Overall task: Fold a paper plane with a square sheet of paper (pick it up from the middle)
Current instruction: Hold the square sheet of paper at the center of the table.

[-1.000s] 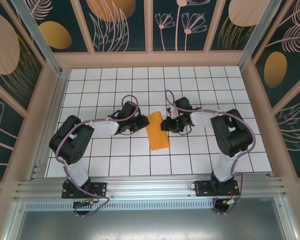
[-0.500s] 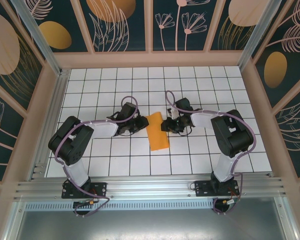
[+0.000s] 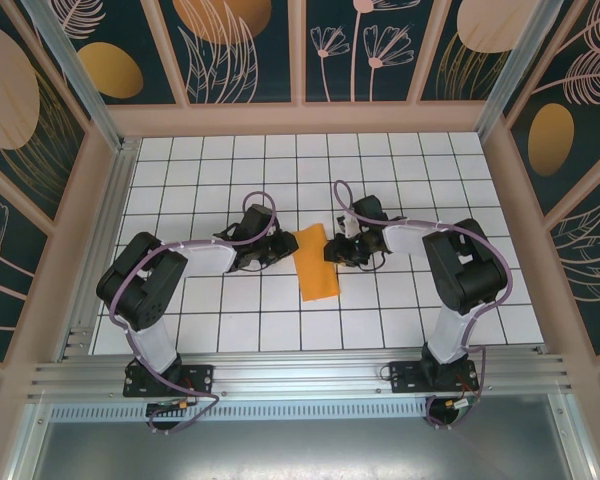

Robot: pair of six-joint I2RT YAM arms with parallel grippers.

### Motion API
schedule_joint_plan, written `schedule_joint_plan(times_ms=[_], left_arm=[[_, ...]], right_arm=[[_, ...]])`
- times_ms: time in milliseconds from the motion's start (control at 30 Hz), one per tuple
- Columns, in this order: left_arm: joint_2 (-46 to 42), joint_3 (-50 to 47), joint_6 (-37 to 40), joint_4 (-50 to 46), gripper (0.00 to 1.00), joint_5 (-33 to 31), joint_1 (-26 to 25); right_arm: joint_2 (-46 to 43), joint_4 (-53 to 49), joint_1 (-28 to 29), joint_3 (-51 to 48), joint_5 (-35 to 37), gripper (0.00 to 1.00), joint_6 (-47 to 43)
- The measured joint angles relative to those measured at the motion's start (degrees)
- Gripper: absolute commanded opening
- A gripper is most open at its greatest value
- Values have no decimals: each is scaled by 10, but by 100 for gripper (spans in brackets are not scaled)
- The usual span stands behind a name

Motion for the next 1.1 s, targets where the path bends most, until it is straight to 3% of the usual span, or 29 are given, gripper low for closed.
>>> schedule_joint_plan(times_ms=[1100], left_arm=[[41, 20, 0, 15, 27, 41, 0]], right_arm=[[0, -2, 5, 0, 8, 32, -31]])
